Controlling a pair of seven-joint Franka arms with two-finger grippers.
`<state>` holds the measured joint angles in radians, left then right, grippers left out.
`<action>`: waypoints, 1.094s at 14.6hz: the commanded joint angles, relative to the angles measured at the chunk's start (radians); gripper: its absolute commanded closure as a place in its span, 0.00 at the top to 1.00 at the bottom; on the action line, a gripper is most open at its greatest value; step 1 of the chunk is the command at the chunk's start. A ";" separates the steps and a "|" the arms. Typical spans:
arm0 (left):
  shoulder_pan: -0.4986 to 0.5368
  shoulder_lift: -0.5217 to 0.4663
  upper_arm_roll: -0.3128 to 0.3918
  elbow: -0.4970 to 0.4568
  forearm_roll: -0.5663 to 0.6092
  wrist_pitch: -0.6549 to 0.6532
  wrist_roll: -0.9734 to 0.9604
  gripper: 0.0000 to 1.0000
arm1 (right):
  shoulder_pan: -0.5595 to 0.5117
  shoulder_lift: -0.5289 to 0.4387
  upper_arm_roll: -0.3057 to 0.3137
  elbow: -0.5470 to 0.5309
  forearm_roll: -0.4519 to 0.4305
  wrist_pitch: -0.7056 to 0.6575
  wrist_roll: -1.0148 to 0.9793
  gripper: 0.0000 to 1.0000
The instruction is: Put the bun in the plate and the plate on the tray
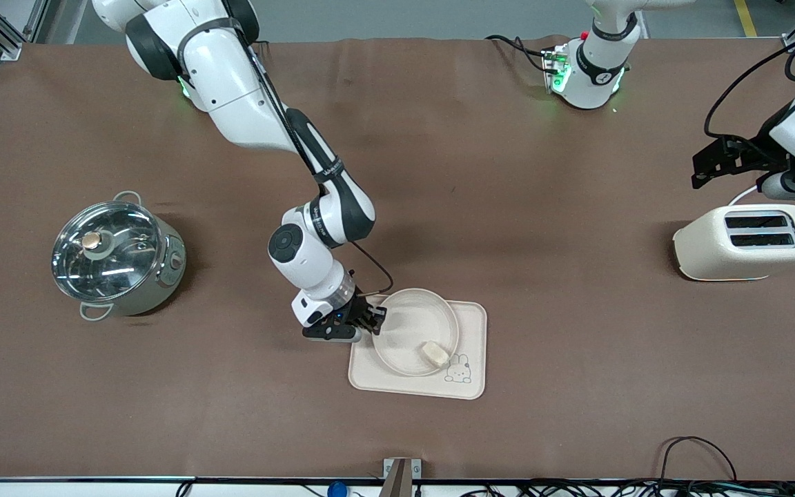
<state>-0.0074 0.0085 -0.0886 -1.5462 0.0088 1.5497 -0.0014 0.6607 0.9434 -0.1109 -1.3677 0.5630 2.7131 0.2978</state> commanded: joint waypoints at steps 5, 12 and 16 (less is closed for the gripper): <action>-0.016 0.015 -0.003 0.057 -0.003 -0.002 -0.003 1.00 | -0.024 0.035 0.011 0.044 -0.008 0.008 0.007 0.40; -0.005 0.015 0.004 0.060 0.004 -0.002 -0.003 1.00 | -0.042 0.002 0.011 0.062 -0.003 -0.009 0.007 0.79; -0.006 0.016 0.006 0.060 -0.003 0.000 -0.037 1.00 | -0.046 -0.164 -0.004 -0.120 -0.009 -0.039 0.000 1.00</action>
<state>-0.0113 0.0130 -0.0854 -1.5108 0.0088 1.5516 -0.0104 0.6269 0.9263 -0.1169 -1.3260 0.5637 2.6945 0.3016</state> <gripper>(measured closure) 0.000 0.066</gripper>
